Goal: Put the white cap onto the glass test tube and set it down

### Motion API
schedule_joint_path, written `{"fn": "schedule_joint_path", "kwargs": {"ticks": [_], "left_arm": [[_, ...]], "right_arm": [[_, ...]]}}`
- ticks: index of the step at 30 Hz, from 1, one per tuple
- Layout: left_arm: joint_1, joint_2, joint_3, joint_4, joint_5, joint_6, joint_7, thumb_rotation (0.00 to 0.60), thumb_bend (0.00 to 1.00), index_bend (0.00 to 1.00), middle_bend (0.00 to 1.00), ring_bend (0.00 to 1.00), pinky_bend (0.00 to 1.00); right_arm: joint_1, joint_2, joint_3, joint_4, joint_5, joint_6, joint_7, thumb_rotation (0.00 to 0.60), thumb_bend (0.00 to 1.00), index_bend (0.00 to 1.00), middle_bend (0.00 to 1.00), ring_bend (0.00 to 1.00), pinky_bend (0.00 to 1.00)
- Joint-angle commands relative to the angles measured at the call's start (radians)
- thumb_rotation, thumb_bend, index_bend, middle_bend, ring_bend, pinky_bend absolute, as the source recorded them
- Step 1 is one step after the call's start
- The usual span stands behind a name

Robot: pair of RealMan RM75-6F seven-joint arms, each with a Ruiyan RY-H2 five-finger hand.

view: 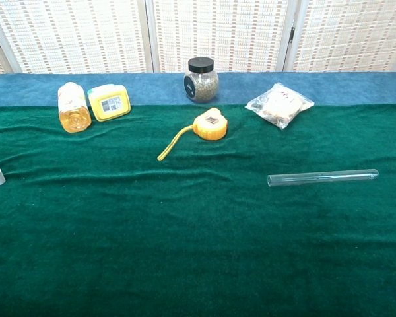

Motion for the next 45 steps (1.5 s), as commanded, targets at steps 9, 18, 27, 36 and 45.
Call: {"fn": "schedule_joint_path", "kwargs": {"ticks": [9,18,27,36,45], "left_arm": [[-0.076,-0.079,-0.013,0.136,-0.028,-0.138,-0.027,0.6,0.34,0.44,1.0,0.86,0.81],[-0.089,-0.093,-0.011,0.153,-0.068,-0.176,0.0,0.6,0.36,0.44,1.0,0.86,0.82],[-0.093,-0.123,-0.007,0.189,-0.061,-0.173,-0.014,0.6,0.39,0.46,1.0,0.87,0.83],[-0.1,-0.135,-0.005,0.206,-0.064,-0.179,-0.001,0.6,0.39,0.47,1.0,0.87,0.83],[-0.101,-0.139,-0.005,0.209,-0.068,-0.18,-0.01,0.6,0.39,0.48,1.0,0.87,0.83]], "right_arm": [[-0.001,0.004,0.002,0.005,0.012,-0.003,0.006,0.6,0.69,0.02,0.15,0.21,0.07],[0.004,0.001,0.004,0.008,0.019,-0.013,0.006,0.6,0.69,0.03,0.15,0.21,0.07],[0.004,0.001,0.004,0.01,0.024,-0.016,0.007,0.6,0.69,0.03,0.15,0.21,0.07],[0.002,0.0,0.003,0.014,0.028,-0.015,0.011,0.6,0.69,0.03,0.15,0.21,0.07],[0.001,-0.001,0.004,0.015,0.03,-0.016,0.012,0.6,0.69,0.03,0.15,0.21,0.07]]}}
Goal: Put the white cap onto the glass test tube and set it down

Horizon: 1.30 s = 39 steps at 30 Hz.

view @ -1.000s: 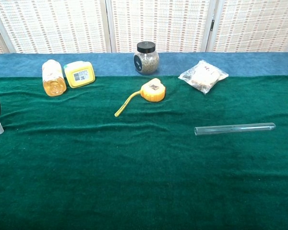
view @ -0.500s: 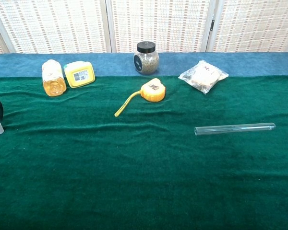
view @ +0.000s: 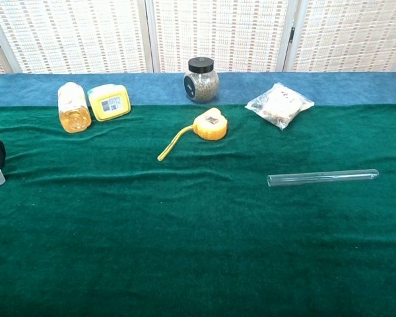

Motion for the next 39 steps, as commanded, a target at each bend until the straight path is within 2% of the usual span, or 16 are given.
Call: {"fn": "schedule_joint_path", "kwargs": {"ticks": [1,15,22,27,30,32,35,39], "left_arm": [[-0.001,-0.002,0.0,0.003,0.0,0.001,-0.002,0.6,0.39,0.48,1.0,0.87,0.83],[-0.001,-0.016,-0.003,0.026,0.002,0.008,-0.021,0.6,0.41,0.54,1.0,0.88,0.83],[0.004,-0.017,-0.006,0.029,0.019,0.024,-0.077,0.6,0.52,0.59,1.0,0.89,0.85],[0.016,-0.006,-0.016,0.005,0.046,0.064,-0.159,0.6,0.55,0.62,1.0,0.9,0.86],[0.023,0.007,-0.018,-0.021,0.067,0.089,-0.21,0.6,0.56,0.62,1.0,0.9,0.86],[0.028,0.016,-0.017,-0.039,0.083,0.106,-0.231,0.6,0.56,0.63,1.0,0.91,0.86],[0.034,0.029,-0.012,-0.069,0.103,0.128,-0.237,0.6,0.55,0.63,1.0,0.91,0.86],[0.04,0.047,-0.003,-0.111,0.124,0.145,-0.233,0.6,0.55,0.62,1.0,0.91,0.86]], "right_arm": [[0.0,0.0,0.0,0.0,0.0,0.0,0.0,0.6,0.69,0.03,0.15,0.21,0.07],[-0.001,0.001,0.0,-0.005,0.004,-0.001,-0.007,0.6,0.69,0.03,0.16,0.21,0.07],[0.004,0.002,0.0,-0.009,0.007,-0.012,-0.013,0.6,0.69,0.05,0.17,0.23,0.07],[0.03,0.004,0.003,-0.026,0.006,-0.051,-0.042,0.6,0.69,0.09,0.2,0.25,0.07],[0.062,-0.001,0.013,-0.04,0.006,-0.09,-0.06,0.6,0.68,0.13,0.27,0.31,0.15],[0.091,-0.009,0.024,-0.047,0.008,-0.122,-0.082,0.6,0.63,0.15,0.33,0.38,0.22],[0.14,-0.033,0.041,-0.053,0.02,-0.18,-0.119,0.6,0.54,0.19,0.46,0.58,0.43],[0.206,-0.087,0.066,-0.038,0.046,-0.255,-0.154,0.6,0.51,0.24,0.65,0.82,0.72]]}}
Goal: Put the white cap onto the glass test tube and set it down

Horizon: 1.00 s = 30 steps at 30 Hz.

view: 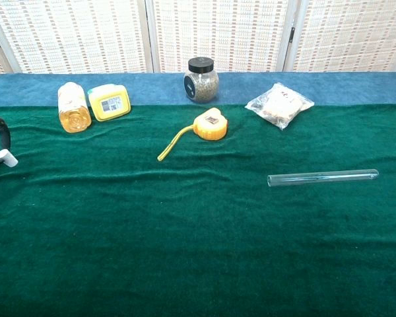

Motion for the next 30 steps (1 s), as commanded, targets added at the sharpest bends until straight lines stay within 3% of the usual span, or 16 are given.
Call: {"fn": "schedule_joint_path", "kwargs": {"ticks": [1,4,6,16,20,26,30], "left_arm": [[0.007,0.017,0.01,-0.034,0.019,0.016,0.003,0.6,0.55,0.62,1.0,0.91,0.86],[0.013,0.03,0.018,-0.057,0.026,0.021,0.01,0.6,0.55,0.62,1.0,0.91,0.86],[0.016,0.036,0.021,-0.066,0.026,0.023,0.012,0.6,0.55,0.62,1.0,0.9,0.86],[0.022,0.045,0.031,-0.074,0.018,0.01,0.017,0.6,0.52,0.61,1.0,0.9,0.86],[0.023,0.042,0.031,-0.074,0.018,0.01,0.019,0.6,0.46,0.61,1.0,0.9,0.86],[0.022,0.037,0.033,-0.072,0.013,0.002,0.023,0.6,0.44,0.61,1.0,0.9,0.86],[0.02,0.032,0.033,-0.07,0.012,-0.004,0.025,0.6,0.43,0.61,1.0,0.9,0.86]], "right_arm": [[0.063,-0.057,0.026,0.016,0.032,-0.073,-0.029,0.6,0.51,0.26,0.71,0.87,0.8],[0.104,-0.107,0.036,0.046,0.063,-0.127,-0.04,0.6,0.5,0.32,0.83,0.97,0.96],[0.124,-0.139,0.037,0.067,0.087,-0.159,-0.051,0.6,0.5,0.35,0.89,1.0,1.0],[0.215,-0.267,0.041,0.154,0.192,-0.282,-0.126,0.6,0.49,0.4,0.97,1.0,1.0],[0.239,-0.281,0.041,0.167,0.219,-0.309,-0.142,0.6,0.45,0.4,0.97,1.0,1.0],[0.261,-0.292,0.04,0.187,0.258,-0.323,-0.171,0.6,0.37,0.41,0.97,1.0,1.0],[0.272,-0.299,0.038,0.199,0.284,-0.329,-0.191,0.6,0.36,0.41,0.97,1.0,1.0]]}}
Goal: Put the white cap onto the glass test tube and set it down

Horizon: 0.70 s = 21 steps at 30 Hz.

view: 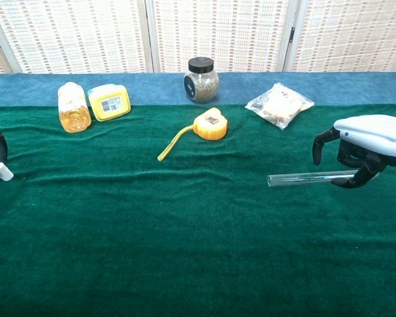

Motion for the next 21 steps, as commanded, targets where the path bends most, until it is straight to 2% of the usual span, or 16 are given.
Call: {"fn": "schedule_joint_path", "kwargs": {"ticks": [1,21], "left_arm": [[-0.002,-0.003,0.0,0.001,0.0,-0.003,0.001,0.6,0.43,0.61,1.0,0.9,0.86],[-0.002,-0.01,-0.001,0.009,-0.011,-0.014,0.004,0.6,0.43,0.6,1.0,0.9,0.86]], "right_arm": [[0.01,-0.007,-0.001,0.011,0.02,-0.007,-0.014,0.6,0.36,0.41,0.97,1.0,1.0],[0.062,-0.034,-0.015,0.046,0.116,-0.044,-0.074,0.6,0.36,0.45,0.97,1.0,1.0]]}}
